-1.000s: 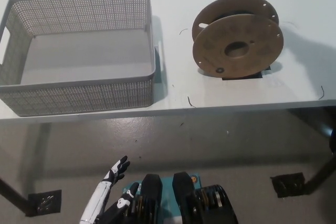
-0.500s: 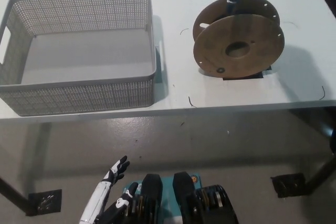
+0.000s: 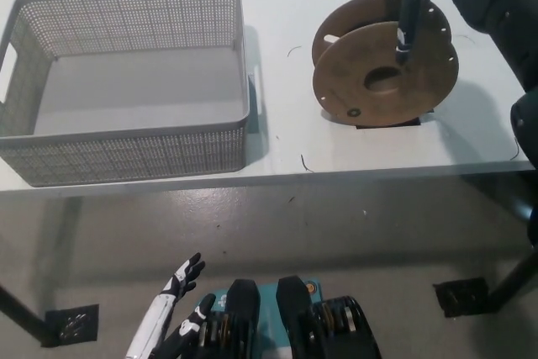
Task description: Use the right hand to pick up a 3d printing filament and place it into a container on the left side
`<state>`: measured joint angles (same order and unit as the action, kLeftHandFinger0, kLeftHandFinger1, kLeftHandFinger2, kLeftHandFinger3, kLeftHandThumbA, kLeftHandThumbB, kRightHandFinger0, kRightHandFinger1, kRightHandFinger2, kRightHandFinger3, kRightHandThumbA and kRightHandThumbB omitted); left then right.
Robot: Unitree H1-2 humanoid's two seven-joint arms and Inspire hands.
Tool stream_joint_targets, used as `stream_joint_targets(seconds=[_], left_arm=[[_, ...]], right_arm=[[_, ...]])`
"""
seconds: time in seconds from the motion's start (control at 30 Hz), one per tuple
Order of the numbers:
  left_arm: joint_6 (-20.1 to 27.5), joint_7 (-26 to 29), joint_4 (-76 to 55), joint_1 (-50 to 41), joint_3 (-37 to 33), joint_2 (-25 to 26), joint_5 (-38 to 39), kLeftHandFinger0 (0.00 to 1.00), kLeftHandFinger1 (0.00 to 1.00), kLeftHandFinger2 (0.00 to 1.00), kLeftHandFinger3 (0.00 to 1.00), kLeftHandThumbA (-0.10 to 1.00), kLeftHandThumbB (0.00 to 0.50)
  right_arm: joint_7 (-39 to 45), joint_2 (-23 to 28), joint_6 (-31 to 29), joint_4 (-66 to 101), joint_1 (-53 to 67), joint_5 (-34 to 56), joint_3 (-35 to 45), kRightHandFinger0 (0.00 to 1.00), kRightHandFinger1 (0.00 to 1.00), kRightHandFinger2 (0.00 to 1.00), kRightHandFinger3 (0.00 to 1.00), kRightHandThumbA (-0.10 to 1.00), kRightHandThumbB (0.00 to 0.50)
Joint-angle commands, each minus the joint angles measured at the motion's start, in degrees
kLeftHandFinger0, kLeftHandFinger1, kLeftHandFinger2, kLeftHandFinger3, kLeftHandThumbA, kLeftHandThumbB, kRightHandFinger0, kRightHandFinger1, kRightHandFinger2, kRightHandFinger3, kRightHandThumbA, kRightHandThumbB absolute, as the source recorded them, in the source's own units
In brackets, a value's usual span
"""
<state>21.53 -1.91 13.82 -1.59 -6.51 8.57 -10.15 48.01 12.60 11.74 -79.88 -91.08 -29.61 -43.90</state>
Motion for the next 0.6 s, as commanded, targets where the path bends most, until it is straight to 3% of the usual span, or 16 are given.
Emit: stream_joint_targets(seconds=[0.0, 0.17, 0.2, 0.23, 0.27, 0.3, 0.33, 0.37, 0.4, 0.43, 0.47, 0.5, 0.53, 0.57], left_arm=[[1.89, -0.58, -1.86, 0.32, 0.32, 0.69, 0.91, 1.00, 1.00, 1.00, 1.00, 0.83, 0.111], [2.01, -0.45, -1.43, 1.37, 0.52, 0.72, 0.67, 1.00, 1.00, 1.00, 1.00, 0.78, 0.104], [1.87, -0.70, -1.56, 1.36, 0.53, 0.76, 1.05, 1.00, 1.00, 1.00, 1.00, 0.77, 0.106], [1.76, -0.76, -1.69, 1.38, 0.56, 0.83, 1.06, 1.00, 1.00, 1.00, 1.00, 0.76, 0.102], [1.60, -0.78, -1.87, 1.44, 0.56, 0.89, 1.00, 1.00, 1.00, 1.00, 1.00, 0.76, 0.102], [1.44, -0.72, -1.99, 1.45, 0.59, 0.82, 0.98, 1.00, 1.00, 1.00, 1.00, 0.76, 0.109], [1.16, -0.83, -2.04, 1.83, 0.70, 0.81, 1.29, 1.00, 1.00, 1.00, 1.00, 0.74, 0.107], [1.13, -0.85, -1.99, 1.96, 0.76, 0.86, 1.39, 1.00, 1.00, 1.00, 1.00, 0.74, 0.108], [0.91, -0.86, -2.13, 2.03, 0.75, 1.01, 1.13, 1.00, 1.00, 1.00, 1.00, 0.74, 0.105], [0.84, -0.77, -2.31, 2.06, 0.78, 1.17, 0.82, 1.00, 1.00, 1.00, 1.00, 0.74, 0.105], [0.81, -0.80, -2.35, 2.07, 0.79, 1.21, 0.84, 1.00, 1.00, 1.00, 1.00, 0.75, 0.106], [0.91, -0.81, -2.30, 2.18, 0.80, 1.23, 0.89, 1.00, 1.00, 1.00, 1.00, 0.75, 0.115], [0.97, -0.77, -2.24, 2.28, 0.80, 1.24, 0.80, 1.00, 1.00, 1.00, 1.00, 0.77, 0.126], [1.01, -0.70, -2.17, 2.37, 0.81, 1.25, 0.68, 1.00, 1.00, 1.00, 1.00, 0.78, 0.125]], right_arm=[[-2.22, -0.24, -4.50, -1.11, 3.14, -1.24, 0.76, 1.00, 1.00, 1.00, 1.00, 1.00, 0.403], [-4.16, -0.63, -3.37, -1.73, 4.82, -0.55, 3.20, 1.00, 1.00, 1.00, 1.00, 1.00, 0.427], [-9.23, -0.68, -2.11, -1.47, 5.63, 1.28, 5.63, 1.00, 1.00, 1.00, 1.00, 0.99, 0.449], [-12.53, -0.65, -2.25, -1.24, 6.15, 2.07, 7.00, 1.00, 1.00, 1.00, 1.00, 0.82, 0.453], [-16.65, -0.55, -2.67, -0.94, 6.79, 2.80, 8.81, 0.99, 1.00, 1.00, 1.00, 0.77, 0.449], [-22.78, -0.58, -4.38, -0.42, 7.81, 3.42, 10.56, 0.58, 0.63, 0.77, 1.00, 0.55, 0.443], [-31.10, -0.76, -6.11, 0.22, 9.10, 5.96, 14.62, 0.97, 1.00, 1.00, 0.76, 0.03, 0.299], [-32.96, -0.86, -6.86, 0.42, 9.44, 6.72, 16.11, 1.00, 1.00, 1.00, 0.65, -0.08, 0.270], [-33.92, -1.01, -6.61, 0.41, 9.55, 7.50, 17.68, 1.00, 0.94, 0.90, 0.62, -0.10, 0.241], [-34.44, -0.97, -6.73, 0.47, 9.79, 9.89, 20.78, 0.20, 0.39, 0.54, 0.45, -0.10, 0.169], [-34.41, -0.88, -6.84, 0.47, 9.89, 10.54, 21.95, 0.05, 0.29, 0.51, 0.43, -0.10, 0.136], [-34.95, -0.69, -6.56, 0.34, 10.01, 11.94, 24.15, 0.06, 0.33, 0.58, 0.43, -0.10, 0.125], [-35.44, -0.61, -6.16, 0.12, 10.08, 12.56, 25.69, 0.06, 0.43, 0.72, 0.34, -0.10, 0.148], [-35.72, -0.52, -5.76, -0.10, 10.09, 13.23, 27.11, 0.07, 0.49, 0.81, 0.38, -0.10, 0.143]])
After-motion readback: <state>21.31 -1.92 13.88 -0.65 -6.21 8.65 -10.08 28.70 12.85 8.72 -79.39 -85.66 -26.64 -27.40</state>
